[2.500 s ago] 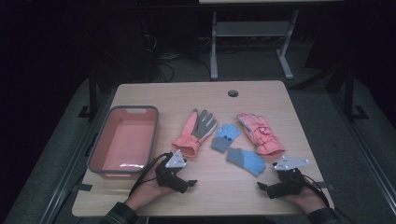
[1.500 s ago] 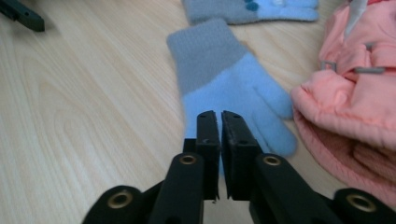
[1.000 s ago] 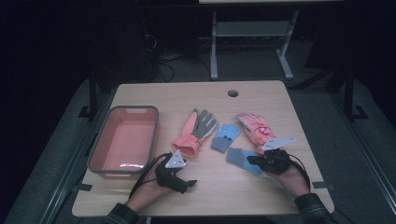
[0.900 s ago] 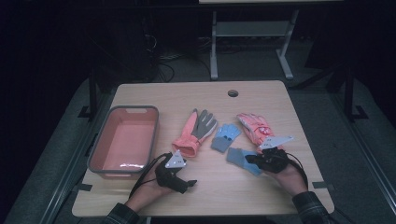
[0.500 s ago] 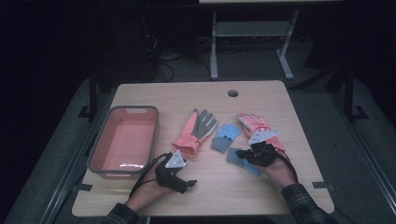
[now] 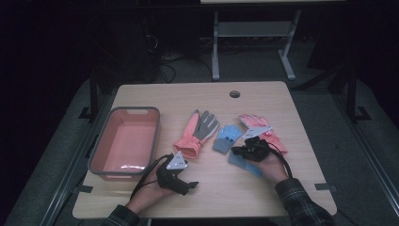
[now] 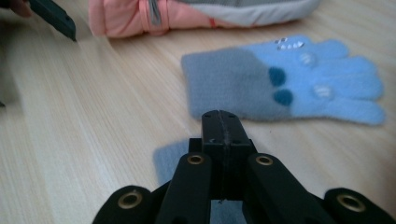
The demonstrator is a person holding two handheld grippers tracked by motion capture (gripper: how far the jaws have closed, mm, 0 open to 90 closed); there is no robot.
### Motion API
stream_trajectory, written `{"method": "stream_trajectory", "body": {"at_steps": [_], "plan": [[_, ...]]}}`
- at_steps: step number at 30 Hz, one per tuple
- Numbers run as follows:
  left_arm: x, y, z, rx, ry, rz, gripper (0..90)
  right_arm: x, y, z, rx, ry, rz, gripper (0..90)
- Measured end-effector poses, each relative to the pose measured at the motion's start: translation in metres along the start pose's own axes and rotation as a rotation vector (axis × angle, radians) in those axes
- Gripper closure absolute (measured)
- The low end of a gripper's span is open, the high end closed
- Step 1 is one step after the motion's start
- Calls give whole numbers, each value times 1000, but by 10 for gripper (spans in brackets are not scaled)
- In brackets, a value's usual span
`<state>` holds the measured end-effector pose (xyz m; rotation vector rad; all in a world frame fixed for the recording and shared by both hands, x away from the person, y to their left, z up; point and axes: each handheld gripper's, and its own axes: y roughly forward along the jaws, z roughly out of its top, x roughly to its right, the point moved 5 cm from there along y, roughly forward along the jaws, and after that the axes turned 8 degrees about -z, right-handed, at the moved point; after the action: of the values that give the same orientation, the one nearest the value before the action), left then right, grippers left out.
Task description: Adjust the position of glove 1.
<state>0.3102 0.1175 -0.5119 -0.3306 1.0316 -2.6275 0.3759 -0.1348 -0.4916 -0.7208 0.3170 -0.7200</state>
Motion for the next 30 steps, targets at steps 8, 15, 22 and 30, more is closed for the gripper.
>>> {"method": "stream_trajectory", "body": {"at_steps": [8,15,22,30], "plan": [[0,-1,-1,-1,1,0,120,-5,3,-5,-16,-26,20,900],[0,-1,-1,-1,1,0,120,-14,0,-8,-28,-32,52,900],[0,-1,-1,-1,0,0,120,-26,-5,-12,-40,-59,92,900],[0,-1,-1,2,-1,1,120,-44,-10,-18,-40,-90,137,900]]}}
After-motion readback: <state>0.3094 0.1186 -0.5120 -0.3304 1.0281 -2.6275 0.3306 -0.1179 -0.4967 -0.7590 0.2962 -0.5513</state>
